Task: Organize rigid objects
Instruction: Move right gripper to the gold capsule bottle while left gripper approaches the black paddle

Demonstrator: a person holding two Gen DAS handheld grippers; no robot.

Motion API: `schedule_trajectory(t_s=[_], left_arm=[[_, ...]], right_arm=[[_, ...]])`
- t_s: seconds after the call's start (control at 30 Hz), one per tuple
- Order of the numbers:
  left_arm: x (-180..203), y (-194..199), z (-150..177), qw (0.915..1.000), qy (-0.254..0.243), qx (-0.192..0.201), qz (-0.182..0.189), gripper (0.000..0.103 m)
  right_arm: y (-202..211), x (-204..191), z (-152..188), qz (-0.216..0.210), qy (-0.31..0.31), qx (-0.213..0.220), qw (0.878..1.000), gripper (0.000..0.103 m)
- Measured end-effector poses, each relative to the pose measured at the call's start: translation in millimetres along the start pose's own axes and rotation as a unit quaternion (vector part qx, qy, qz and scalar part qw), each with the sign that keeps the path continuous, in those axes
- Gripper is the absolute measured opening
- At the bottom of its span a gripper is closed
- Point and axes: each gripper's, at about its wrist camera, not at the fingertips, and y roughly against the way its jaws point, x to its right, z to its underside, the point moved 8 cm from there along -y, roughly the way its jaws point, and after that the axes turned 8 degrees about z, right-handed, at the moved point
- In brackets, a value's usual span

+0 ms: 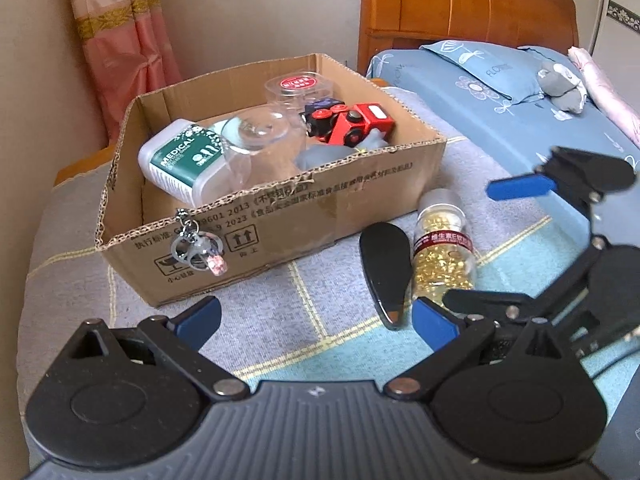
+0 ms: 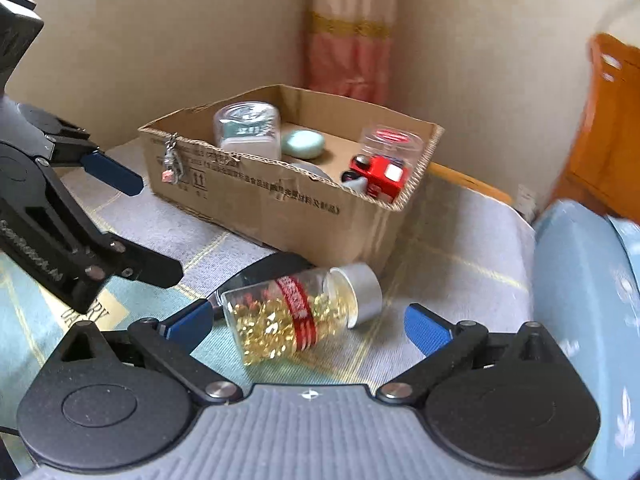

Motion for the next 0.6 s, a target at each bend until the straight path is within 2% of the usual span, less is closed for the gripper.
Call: schedule_trajectory(t_s=[0.27, 0.43, 0.5, 0.6], left_arm=[[-1, -3, 1, 0.9999, -0.008, -0.006, -0.003, 0.101], [6, -11, 1, 0.9998, -0.015, -0.014, 0.005, 0.101], [9, -16, 1, 0.9997, -0.013, -0.016, 0.010, 0.101], [13, -25, 2, 0.9996, -0.014, -0.023, 0.005, 0.101]], right_arm=[[-22, -7, -3, -0.034, 0.033, -0.006, 0.999, 0.103], [-13, -8, -2, -0.002, 0.024, -0.009, 1.000, 0.098], [-7, -5, 2, 0.025, 0.021, -0.022, 0.999, 0.098], [2, 2, 13, 0.042, -0.002, -0.035, 0.998, 0.095]])
